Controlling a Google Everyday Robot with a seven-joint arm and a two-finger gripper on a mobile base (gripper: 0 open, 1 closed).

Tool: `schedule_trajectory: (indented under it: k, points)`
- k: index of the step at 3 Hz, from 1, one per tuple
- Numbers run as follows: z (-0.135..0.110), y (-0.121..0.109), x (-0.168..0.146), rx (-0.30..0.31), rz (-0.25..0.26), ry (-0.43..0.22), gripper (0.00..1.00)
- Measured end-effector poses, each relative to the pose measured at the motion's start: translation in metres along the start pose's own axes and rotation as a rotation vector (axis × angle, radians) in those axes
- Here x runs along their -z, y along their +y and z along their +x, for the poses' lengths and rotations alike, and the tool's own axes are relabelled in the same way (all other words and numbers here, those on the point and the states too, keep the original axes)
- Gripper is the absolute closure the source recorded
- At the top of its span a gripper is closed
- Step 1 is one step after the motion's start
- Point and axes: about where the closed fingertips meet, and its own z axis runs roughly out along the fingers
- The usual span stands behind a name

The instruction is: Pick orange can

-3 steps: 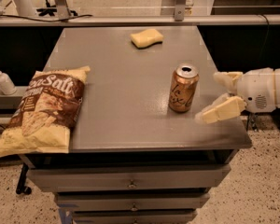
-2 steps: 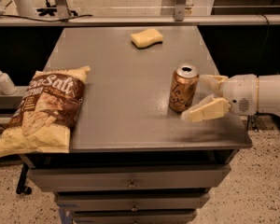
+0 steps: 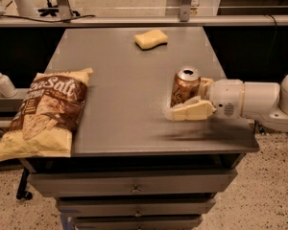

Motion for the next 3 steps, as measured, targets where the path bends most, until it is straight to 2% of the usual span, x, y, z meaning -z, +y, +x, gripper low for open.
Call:
schedule_trajectory:
  k: [1,3]
  points:
    - [-0.009,0.001,-0.006,0.048,-0.001,-0.024,0.41]
    - [-0.042,-0.008,-0.003,0.173,0.042,-0.061,0.87]
